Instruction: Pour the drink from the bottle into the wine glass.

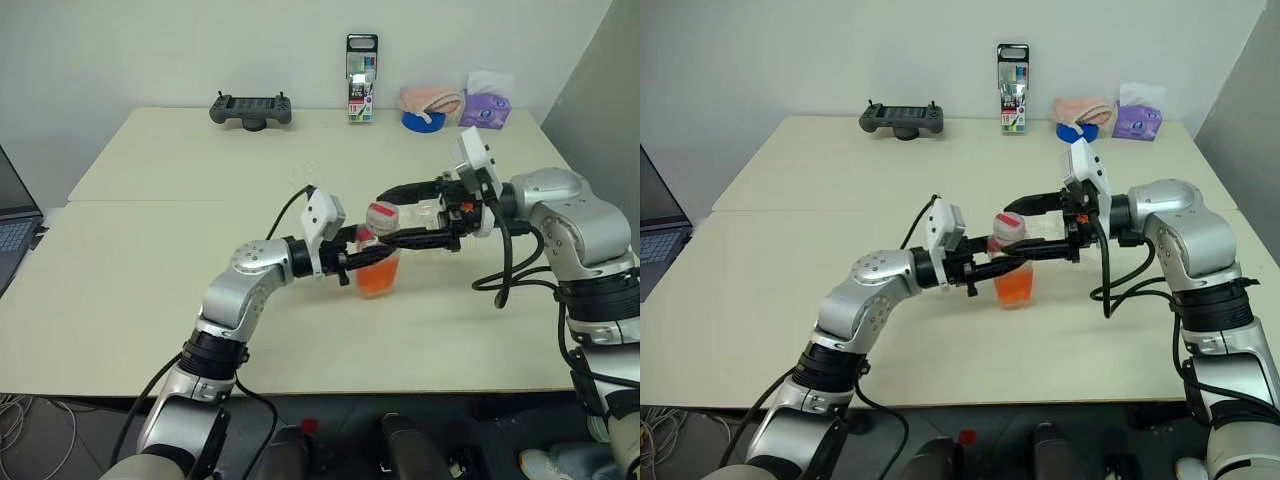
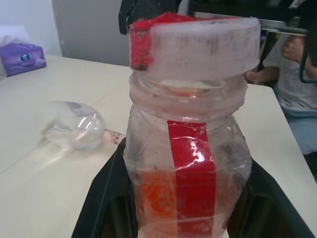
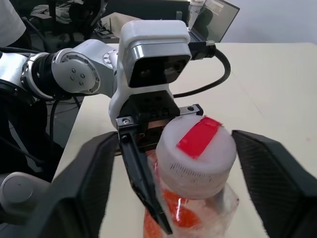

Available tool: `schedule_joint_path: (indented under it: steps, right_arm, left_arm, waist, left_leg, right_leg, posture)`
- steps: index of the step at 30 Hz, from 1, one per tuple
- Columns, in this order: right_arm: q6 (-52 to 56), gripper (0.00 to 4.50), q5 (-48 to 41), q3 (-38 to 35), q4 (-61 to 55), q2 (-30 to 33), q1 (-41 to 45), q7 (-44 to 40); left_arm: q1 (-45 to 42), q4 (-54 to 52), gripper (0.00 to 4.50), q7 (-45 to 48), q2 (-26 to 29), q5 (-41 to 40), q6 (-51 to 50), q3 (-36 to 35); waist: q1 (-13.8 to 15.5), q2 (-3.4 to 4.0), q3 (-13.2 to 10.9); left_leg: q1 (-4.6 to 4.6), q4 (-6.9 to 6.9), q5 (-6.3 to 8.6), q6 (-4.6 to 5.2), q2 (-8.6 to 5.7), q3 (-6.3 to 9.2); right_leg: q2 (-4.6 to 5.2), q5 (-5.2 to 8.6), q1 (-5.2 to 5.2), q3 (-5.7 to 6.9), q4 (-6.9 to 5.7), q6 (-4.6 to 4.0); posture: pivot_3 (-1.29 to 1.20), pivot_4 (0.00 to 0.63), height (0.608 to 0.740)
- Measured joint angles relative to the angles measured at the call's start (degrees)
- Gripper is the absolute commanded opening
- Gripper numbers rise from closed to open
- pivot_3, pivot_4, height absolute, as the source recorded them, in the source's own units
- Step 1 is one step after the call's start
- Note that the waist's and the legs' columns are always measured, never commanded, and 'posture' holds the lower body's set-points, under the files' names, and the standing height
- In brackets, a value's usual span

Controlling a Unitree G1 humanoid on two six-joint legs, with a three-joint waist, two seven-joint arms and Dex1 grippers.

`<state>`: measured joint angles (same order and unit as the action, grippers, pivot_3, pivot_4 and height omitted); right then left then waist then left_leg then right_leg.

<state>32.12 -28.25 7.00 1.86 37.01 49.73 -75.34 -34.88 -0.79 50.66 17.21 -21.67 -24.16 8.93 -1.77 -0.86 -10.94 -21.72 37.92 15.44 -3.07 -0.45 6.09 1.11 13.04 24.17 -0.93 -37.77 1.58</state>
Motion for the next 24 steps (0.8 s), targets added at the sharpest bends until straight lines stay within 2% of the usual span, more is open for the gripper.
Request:
schedule_joint_path:
  steps: [9,19,24]
  right_arm:
    - [0.0,4.50,1.2,0.1,-1.1,-0.1,-1.2,3.8]
    - [4.9,4.50,-0.2,-0.6,-5.9,-1.5,-1.7,9.8]
    - [10.0,4.50,-2.7,-3.6,-9.2,-1.5,-3.6,13.9]
  left_arm:
    - [0.0,0.4,1.69,-0.2,0.1,0.0,0.7,-0.3]
    - [0.0,0.6,1.69,-0.4,0.1,0.1,0.9,-0.3]
    - [0.0,0.7,1.69,-0.4,0.1,0.2,0.9,-0.3]
  waist:
    - [0.0,0.00,0.0]
    - [0.0,0.00,0.0]
    - [0.1,0.00,0.0]
  left_leg:
    - [0.00,0.00,0.00,0.00,0.00,0.00]
    - [-0.01,0.00,0.00,0.00,-0.01,0.00]
    - [-0.02,0.00,0.00,0.00,-0.01,0.02]
  right_leg:
    - [0.01,0.00,0.00,0.00,0.00,-0.01]
    - [0.02,-0.01,0.00,-0.01,0.00,-0.02]
    - [0.01,0.00,0.00,0.01,0.01,-0.01]
  posture:
    - [0.00,0.150,0.740]
    - [0.00,0.150,0.740]
    - [0.00,0.150,0.740]
